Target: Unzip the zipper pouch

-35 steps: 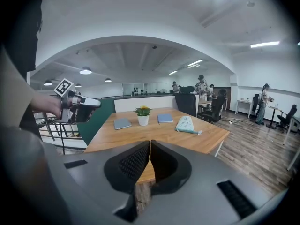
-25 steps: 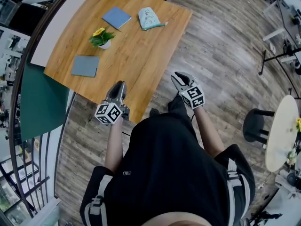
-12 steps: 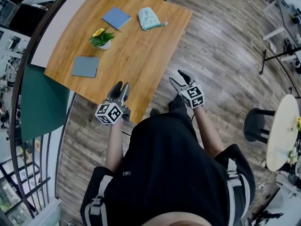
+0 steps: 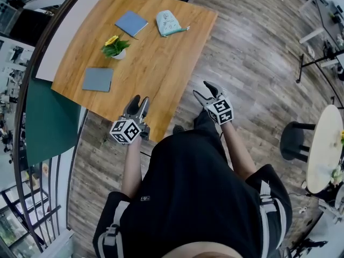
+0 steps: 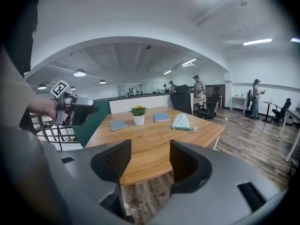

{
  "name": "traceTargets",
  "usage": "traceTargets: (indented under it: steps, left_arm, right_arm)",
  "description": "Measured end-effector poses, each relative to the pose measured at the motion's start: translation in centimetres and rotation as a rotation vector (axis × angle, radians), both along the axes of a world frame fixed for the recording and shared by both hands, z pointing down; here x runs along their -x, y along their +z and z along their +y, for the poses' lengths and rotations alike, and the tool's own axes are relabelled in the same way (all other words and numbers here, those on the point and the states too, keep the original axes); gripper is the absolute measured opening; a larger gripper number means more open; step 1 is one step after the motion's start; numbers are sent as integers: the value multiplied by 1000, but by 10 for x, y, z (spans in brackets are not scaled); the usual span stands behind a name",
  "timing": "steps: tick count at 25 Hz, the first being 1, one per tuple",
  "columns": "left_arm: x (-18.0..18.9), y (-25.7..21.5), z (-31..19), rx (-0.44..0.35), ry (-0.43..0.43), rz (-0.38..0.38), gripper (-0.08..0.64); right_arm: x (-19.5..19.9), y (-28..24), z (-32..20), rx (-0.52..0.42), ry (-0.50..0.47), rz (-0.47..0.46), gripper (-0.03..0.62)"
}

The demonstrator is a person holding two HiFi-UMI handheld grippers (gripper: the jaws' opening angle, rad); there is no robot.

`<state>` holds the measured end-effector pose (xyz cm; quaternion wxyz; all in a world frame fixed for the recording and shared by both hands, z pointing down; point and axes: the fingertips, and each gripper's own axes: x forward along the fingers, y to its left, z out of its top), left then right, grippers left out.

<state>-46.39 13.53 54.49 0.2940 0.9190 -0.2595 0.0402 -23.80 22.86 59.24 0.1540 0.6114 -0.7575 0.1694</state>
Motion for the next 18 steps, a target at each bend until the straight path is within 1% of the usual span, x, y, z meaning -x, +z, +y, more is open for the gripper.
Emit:
traceTargets:
  steps: [7,18]
  left_arm:
    - [-7,-2,-5,0,-9,-3,218]
    - [-54,-3,-22,27,-9,-15,213]
  right_arm:
    - [-7,3,-3,-5,-5,-7,259]
    - [-51,10,-20,15,-2,-33,258]
